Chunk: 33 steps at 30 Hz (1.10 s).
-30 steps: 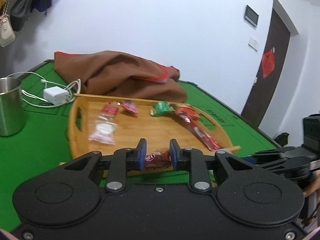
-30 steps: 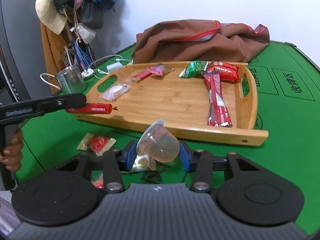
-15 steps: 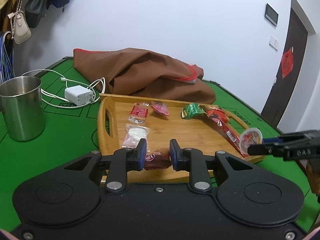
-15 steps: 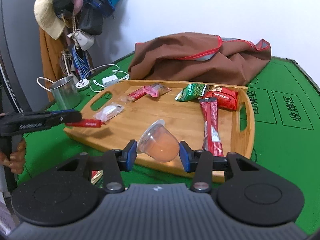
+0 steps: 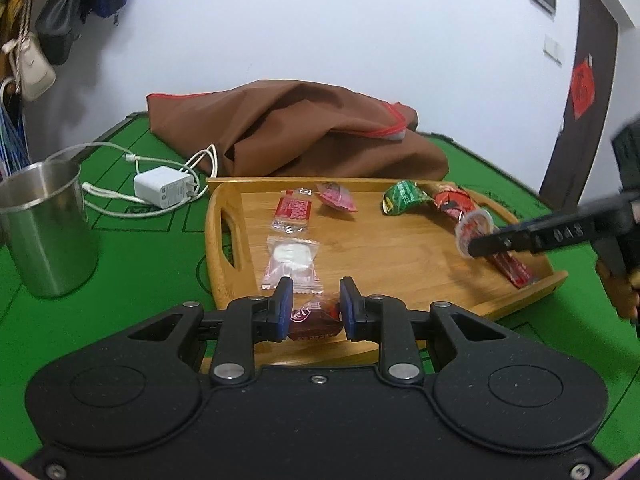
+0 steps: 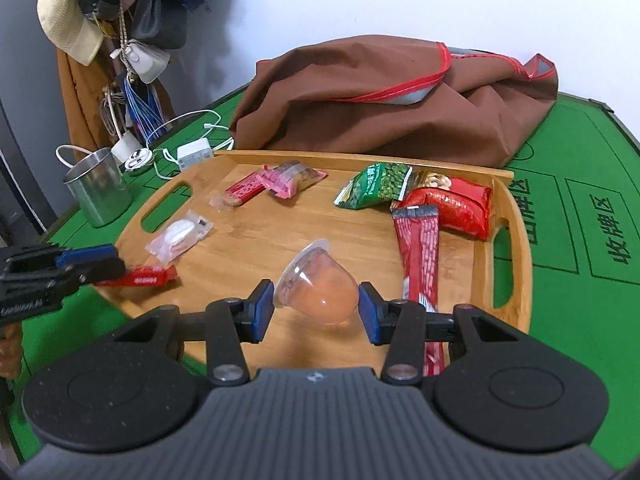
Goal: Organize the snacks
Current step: 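Carry the red cake and jelly cup over the bamboo tray with both tools, then open both tools to drop the cake and jelly cup into the tray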
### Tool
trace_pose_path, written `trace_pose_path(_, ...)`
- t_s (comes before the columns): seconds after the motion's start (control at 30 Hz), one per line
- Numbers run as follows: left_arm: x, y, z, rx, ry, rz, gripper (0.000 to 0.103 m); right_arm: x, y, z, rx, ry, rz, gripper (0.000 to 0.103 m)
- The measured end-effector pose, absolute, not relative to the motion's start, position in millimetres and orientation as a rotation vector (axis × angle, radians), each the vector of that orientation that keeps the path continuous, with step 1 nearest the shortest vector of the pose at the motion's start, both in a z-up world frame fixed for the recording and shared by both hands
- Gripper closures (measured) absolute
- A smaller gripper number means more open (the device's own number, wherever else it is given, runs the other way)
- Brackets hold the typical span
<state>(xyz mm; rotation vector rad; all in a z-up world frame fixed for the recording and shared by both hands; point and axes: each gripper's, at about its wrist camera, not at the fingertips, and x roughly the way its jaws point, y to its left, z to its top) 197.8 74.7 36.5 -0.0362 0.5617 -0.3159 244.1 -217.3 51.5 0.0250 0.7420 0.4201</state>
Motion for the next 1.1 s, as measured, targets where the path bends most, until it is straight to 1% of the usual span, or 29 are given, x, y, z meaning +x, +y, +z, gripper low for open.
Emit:
trace_pose_path(0.27, 201, 63, 29, 0.047, 0.598, -0.304, 0.08, 288, -213, 49, 0.025, 0.765, 0.382, 0.054)
trace_pose_path(0.33, 199, 60, 27, 0.071, 0.58, -0.297, 0.08, 296, -210, 46, 0.014, 0.772, 0.37, 0.054)
trace_pose_path(0.77, 203, 61, 32, 0.07, 0.609, -0.293, 0.078, 319, -194, 36, -0.07, 0.77, 0.319, 0.054)
trace_pose_path(0.83, 202, 62, 35, 0.076, 0.603, -0.286, 0.072, 321, -192, 36, -0.077, 0.77, 0.323, 0.054)
trace_pose_path(0.87, 201, 62, 36, 0.075, 0.6, -0.28, 0.062, 321, -192, 36, -0.078, 0.769, 0.322, 0.054)
trace_pose_path(0.9, 200, 62, 37, 0.071, 0.596, -0.276, 0.057, 322, -191, 35, -0.078, 0.769, 0.322, 0.054)
trace_pose_path(0.93, 200, 63, 37, 0.068, 0.594, -0.276, 0.056, 323, -191, 35, -0.077, 0.77, 0.322, 0.053)
trace_pose_path(0.97, 199, 63, 38, 0.068, 0.594, -0.28, 0.051, 324, -190, 35, -0.074, 0.771, 0.321, 0.053)
trace_pose_path(1.0, 199, 62, 38, 0.07, 0.596, -0.283, 0.04, 324, -190, 34, -0.073, 0.772, 0.32, 0.052)
trace_pose_path(1.03, 199, 62, 38, 0.074, 0.599, -0.278, 0.034, 325, -190, 34, -0.07, 0.773, 0.317, 0.05)
trace_pose_path(1.07, 199, 61, 38, 0.08, 0.598, -0.27, 0.026, 325, -190, 33, -0.068, 0.773, 0.316, 0.044)
trace_pose_path(1.1, 198, 60, 37, 0.09, 0.592, -0.261, 0.023, 325, -189, 33, -0.07, 0.771, 0.315, 0.041)
